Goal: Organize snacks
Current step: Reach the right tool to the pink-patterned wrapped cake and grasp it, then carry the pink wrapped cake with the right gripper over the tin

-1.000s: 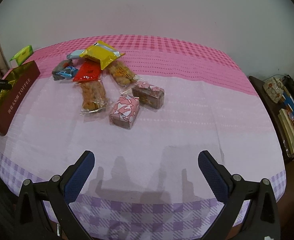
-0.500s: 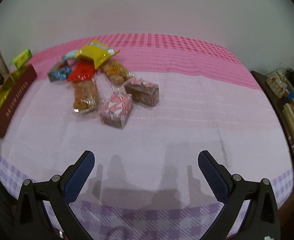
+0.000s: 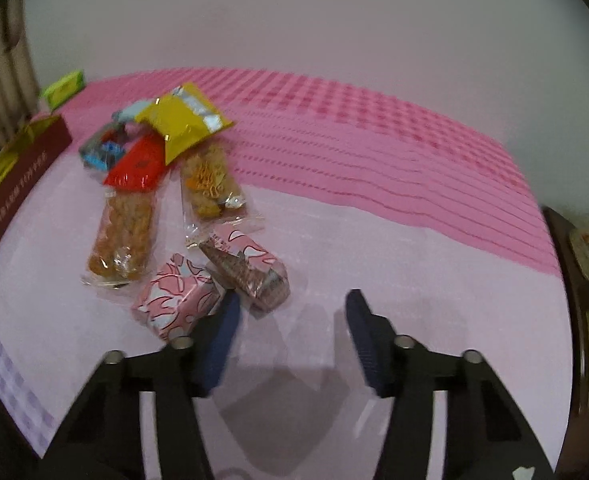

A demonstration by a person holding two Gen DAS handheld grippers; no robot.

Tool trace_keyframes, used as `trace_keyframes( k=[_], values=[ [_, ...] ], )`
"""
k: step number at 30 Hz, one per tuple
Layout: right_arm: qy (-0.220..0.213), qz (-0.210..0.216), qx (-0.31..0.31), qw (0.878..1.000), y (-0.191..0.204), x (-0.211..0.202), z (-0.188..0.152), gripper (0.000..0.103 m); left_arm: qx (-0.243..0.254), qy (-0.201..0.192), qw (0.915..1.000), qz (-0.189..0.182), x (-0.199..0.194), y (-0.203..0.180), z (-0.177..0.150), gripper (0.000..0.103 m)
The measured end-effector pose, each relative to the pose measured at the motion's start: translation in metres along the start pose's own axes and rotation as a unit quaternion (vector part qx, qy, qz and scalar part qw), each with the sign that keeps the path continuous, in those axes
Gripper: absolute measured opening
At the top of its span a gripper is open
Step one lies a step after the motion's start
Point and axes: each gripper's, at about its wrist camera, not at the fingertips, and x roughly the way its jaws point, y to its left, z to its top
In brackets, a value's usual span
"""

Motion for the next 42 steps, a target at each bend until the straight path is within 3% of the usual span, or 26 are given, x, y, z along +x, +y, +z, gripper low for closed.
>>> trace_keyframes(
  k=[3, 7, 10, 17, 21, 30, 34, 42],
  values=[
    [0.000, 0.040, -0.013, 0.999, 0.000, 0.010, 0.006, 0.043, -0.010, 0.010, 0.9999, -0.005, 0.007, 0.003, 0.001, 0.071],
    [0.000, 0.054, -0.045, 0.998, 0.009, 0.019, 0.010, 0.043, -0.005, 0.002, 1.0000, -0.006, 0.002, -0.002, -0.003, 0.071],
    [-0.002, 0.076, -0.039, 0.996, 0.008, 0.023, 0.013, 0.031, 0.001, 0.012, 0.9999, -0.004, 0.006, -0.005, -0.006, 0.071],
    [-0.015, 0.039, -0.018, 0.999, 0.005, 0.014, 0.019, 0.027, 0.015, 0.008, 0.9999, 0.003, 0.004, -0.011, -0.006, 0.071],
    [-0.023, 0.006, 0.009, 1.000, -0.003, -0.005, 0.023, 0.027, 0.013, -0.009, 0.9993, 0.034, -0.007, -0.008, -0.005, 0.071],
    [-0.036, -0.052, 0.038, 0.997, 0.011, -0.047, 0.052, 0.027, -0.048, -0.054, 0.9940, 0.081, -0.044, 0.023, -0.004, 0.071],
    [-0.049, -0.056, 0.033, 0.997, 0.034, -0.064, 0.071, 0.027, -0.083, -0.070, 0.9897, 0.093, -0.057, 0.038, -0.003, 0.071],
    [-0.086, -0.059, -0.020, 0.994, 0.117, -0.101, 0.112, 0.027, -0.134, -0.111, 0.9775, 0.119, -0.087, 0.061, -0.002, 0.071]
  ],
)
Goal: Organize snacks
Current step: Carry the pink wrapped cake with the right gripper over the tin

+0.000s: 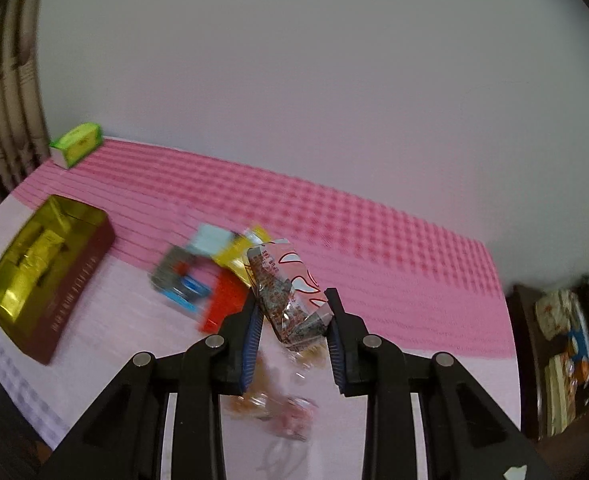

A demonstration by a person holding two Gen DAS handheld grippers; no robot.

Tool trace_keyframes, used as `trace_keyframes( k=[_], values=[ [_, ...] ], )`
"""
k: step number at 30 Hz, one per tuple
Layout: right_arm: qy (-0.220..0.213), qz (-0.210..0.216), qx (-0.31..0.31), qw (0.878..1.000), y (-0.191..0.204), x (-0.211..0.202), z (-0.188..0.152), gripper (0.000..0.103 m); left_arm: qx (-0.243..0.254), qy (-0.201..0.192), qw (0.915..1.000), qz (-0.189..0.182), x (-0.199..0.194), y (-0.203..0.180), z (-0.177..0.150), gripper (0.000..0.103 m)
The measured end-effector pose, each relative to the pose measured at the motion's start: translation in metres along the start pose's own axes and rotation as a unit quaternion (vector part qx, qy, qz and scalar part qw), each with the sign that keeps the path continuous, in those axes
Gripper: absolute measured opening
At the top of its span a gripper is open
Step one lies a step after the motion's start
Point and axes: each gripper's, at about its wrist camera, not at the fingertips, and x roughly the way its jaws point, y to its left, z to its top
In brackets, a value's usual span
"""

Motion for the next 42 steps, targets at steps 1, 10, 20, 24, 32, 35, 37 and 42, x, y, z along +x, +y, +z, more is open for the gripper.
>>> trace_keyframes(
  k=[1, 10, 20, 24, 32, 35, 37, 42],
  values=[
    [-0.004, 0.003, -0.006, 1.000, 0.011, -0.003, 0.006, 0.027, -0.005, -0.005, 1.0000, 0.006, -0.002, 0.004, 0.002, 0.071],
    [-0.013, 0.050, -0.041, 0.998, 0.115, -0.006, 0.035, 0.027, -0.045, -0.028, 0.9976, 0.044, -0.011, 0.034, 0.014, 0.071],
    [0.008, 0.096, -0.091, 0.991, 0.225, 0.019, 0.025, 0.027, -0.058, -0.033, 0.9962, 0.056, -0.006, 0.046, 0.018, 0.071],
    [0.020, 0.109, -0.101, 0.989, 0.252, 0.030, 0.017, 0.027, -0.063, -0.032, 0.9957, 0.059, -0.001, 0.051, 0.019, 0.071],
    [0.046, 0.116, -0.106, 0.986, 0.283, 0.055, 0.000, 0.027, -0.073, -0.017, 0.9954, 0.060, 0.010, 0.056, 0.019, 0.071],
    [0.051, 0.117, -0.106, 0.986, 0.288, 0.061, -0.003, 0.027, -0.079, -0.015, 0.9950, 0.059, 0.011, 0.059, 0.019, 0.071],
    [0.054, 0.118, -0.107, 0.986, 0.291, 0.064, -0.004, 0.027, -0.079, -0.013, 0.9950, 0.059, 0.012, 0.060, 0.019, 0.071],
    [0.060, 0.118, -0.110, 0.985, 0.299, 0.070, -0.006, 0.027, -0.081, -0.008, 0.9950, 0.058, 0.014, 0.060, 0.018, 0.071]
  ],
)
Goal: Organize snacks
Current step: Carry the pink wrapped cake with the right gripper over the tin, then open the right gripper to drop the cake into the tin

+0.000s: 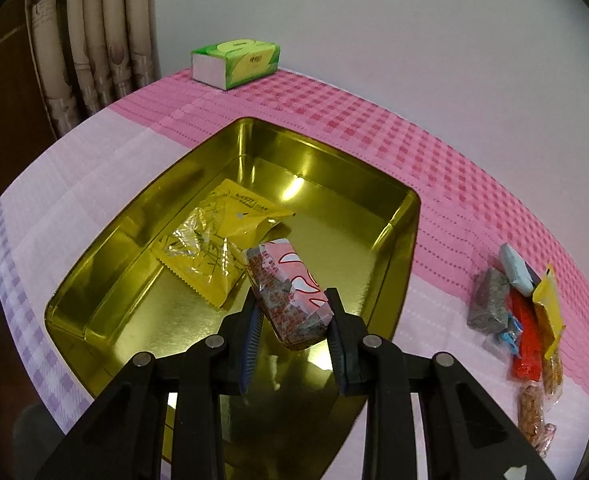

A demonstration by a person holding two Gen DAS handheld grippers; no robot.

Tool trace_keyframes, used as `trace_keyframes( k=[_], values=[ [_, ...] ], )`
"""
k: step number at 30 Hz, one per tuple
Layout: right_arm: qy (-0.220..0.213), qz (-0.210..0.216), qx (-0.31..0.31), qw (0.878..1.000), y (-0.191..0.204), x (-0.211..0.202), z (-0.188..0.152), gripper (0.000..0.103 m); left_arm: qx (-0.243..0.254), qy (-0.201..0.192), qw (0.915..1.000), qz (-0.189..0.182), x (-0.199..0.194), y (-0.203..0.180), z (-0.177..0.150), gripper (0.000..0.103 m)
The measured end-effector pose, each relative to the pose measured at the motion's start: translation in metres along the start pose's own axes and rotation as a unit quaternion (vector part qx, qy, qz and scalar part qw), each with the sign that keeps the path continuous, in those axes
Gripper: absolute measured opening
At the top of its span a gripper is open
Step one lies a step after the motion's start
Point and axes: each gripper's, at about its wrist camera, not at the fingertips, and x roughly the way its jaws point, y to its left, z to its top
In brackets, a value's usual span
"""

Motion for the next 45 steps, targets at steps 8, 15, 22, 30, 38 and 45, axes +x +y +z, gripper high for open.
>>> trace_keyframes(
  k=[8, 15, 22, 30, 38, 45],
  values=[
    [0.007, 0.003, -0.002, 1.000, 0.005, 0.005, -0.003, 0.027, 0.000, 0.006, 1.0000, 0.001, 0.003, -0.001, -0.002, 0.071],
    [0.011, 0.003, -0.006, 1.000, 0.010, 0.007, -0.005, 0.027, 0.001, 0.008, 1.0000, 0.000, 0.004, -0.002, -0.002, 0.071],
    [0.017, 0.003, -0.005, 1.000, 0.011, 0.011, -0.008, 0.027, 0.002, 0.009, 1.0000, 0.000, 0.005, -0.002, -0.002, 0.071],
    [0.025, 0.006, -0.002, 1.000, 0.010, 0.016, -0.011, 0.029, 0.002, 0.011, 0.9999, 0.001, 0.006, -0.003, -0.002, 0.071],
    [0.019, 0.023, 0.015, 0.999, 0.004, 0.009, -0.014, 0.045, 0.012, 0.012, 0.9999, 0.000, 0.007, -0.007, -0.006, 0.071],
    [-0.054, 0.053, 0.048, 0.996, -0.025, -0.049, -0.026, 0.067, 0.034, 0.008, 0.9994, -0.004, 0.005, -0.019, -0.011, 0.071]
  ],
)
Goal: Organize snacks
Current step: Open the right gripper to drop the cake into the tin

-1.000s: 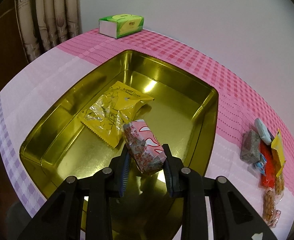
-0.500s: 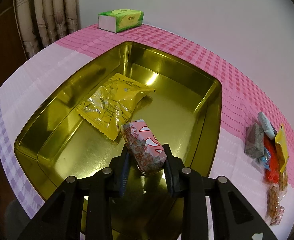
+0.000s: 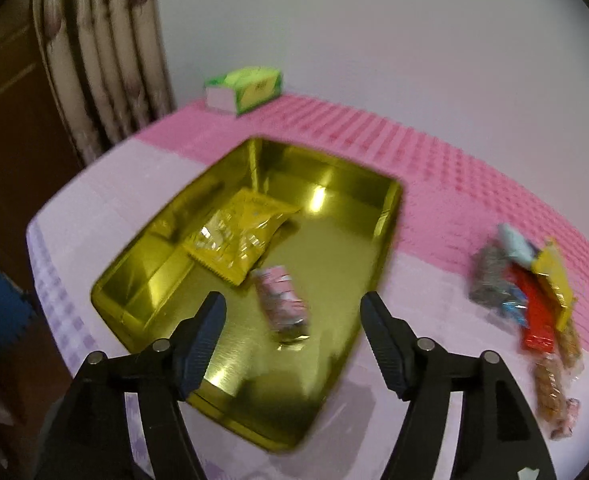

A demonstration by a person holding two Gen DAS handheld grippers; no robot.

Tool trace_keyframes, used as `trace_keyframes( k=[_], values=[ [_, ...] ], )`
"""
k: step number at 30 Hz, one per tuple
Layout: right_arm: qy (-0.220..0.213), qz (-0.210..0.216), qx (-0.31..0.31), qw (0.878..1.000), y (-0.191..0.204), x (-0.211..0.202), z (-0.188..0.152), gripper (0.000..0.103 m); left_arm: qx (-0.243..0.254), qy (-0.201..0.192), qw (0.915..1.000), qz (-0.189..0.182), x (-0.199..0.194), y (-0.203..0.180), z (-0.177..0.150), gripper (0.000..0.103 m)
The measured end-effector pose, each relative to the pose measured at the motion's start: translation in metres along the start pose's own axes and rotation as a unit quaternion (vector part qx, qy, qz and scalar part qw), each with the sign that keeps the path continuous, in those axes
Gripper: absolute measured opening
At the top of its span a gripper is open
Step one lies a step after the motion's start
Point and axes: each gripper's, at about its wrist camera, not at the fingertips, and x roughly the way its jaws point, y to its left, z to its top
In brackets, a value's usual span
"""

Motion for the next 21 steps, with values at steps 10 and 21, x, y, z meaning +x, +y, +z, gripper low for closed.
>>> trace_keyframes(
  k=[10, 21],
  values=[
    [-0.035, -0.090, 0.132, 0.987, -0.172, -0.092, -0.111, 0.076, 0.123, 0.027, 0.9881, -0.089, 0.006, -0.068, -0.031, 0.071],
    [-0.091, -0.172, 0.470, 0.861, -0.374, -0.192, -0.265, 0.080, 0.343, 0.126, 0.9045, -0.220, 0.043, -0.279, -0.116, 0.071]
  ],
)
